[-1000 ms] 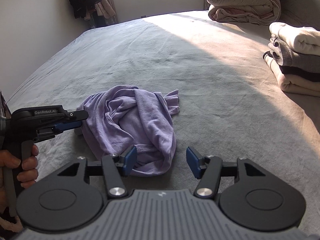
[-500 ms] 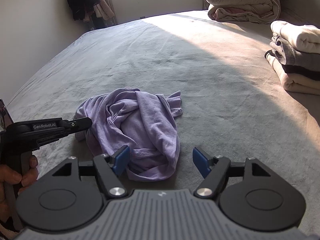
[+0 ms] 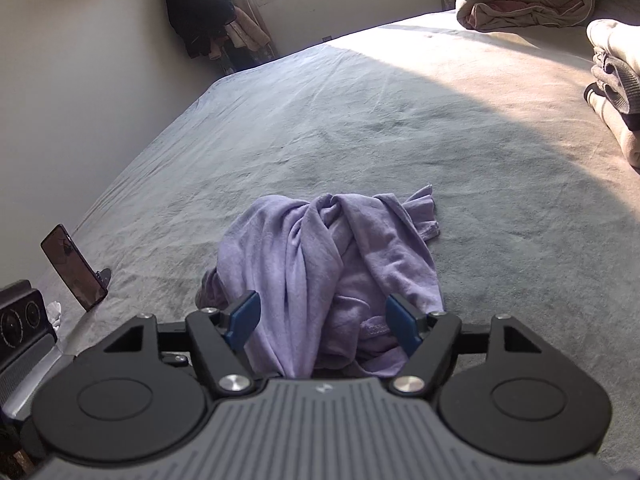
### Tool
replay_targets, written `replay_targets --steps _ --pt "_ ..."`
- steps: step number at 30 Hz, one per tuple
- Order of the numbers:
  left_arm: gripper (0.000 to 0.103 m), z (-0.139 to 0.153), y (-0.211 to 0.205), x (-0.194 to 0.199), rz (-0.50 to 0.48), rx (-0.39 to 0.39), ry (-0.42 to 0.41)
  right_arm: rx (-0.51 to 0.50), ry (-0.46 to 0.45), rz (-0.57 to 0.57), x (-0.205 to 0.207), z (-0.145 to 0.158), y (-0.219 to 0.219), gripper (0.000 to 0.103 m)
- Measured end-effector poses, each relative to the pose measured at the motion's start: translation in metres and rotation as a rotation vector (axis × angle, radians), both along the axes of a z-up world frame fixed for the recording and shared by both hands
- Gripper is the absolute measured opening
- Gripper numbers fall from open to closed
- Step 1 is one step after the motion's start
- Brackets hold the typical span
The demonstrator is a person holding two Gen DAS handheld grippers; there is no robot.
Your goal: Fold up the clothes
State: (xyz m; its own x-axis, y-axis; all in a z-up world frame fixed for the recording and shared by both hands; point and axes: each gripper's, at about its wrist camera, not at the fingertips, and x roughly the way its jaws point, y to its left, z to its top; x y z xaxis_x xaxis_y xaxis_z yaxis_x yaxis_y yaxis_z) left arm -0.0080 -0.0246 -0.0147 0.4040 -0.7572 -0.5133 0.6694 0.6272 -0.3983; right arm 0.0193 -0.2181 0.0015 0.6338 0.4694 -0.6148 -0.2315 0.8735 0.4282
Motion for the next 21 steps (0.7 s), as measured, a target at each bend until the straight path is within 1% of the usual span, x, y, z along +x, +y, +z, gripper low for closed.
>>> replay_targets --steps 2,8,9,10,12,17,21 --pt "0.000 -0.002 -0.002 -0.006 -0.037 0.010 -0.002 0.024 0.012 0.020 0.001 0.000 0.004 0.072" --pt "0.000 -0.009 0.000 -0.021 -0.108 0.027 0.011 -0.006 0.040 0.084 0.001 -0.008 0.018 0.056" --pt "0.000 -0.010 0.000 -0.023 -0.117 0.034 0.007 -0.013 0.046 0.091 0.001 -0.010 0.020 0.051" --pt "0.000 -0.010 0.000 -0.026 -0.120 0.041 0.005 -0.020 0.052 0.098 0.001 -0.011 0.022 0.042" --pt "0.000 -0.010 0.003 -0.026 -0.113 0.051 0.010 -0.038 0.055 0.101 0.002 -0.013 0.025 0.033" --pt "0.001 -0.008 0.017 -0.018 -0.038 0.045 0.044 -0.055 0.050 0.092 0.004 -0.016 0.026 0.033" --pt "0.010 -0.005 0.032 -0.009 0.048 0.031 0.069 -0.053 0.021 0.093 0.003 -0.013 0.026 0.035"
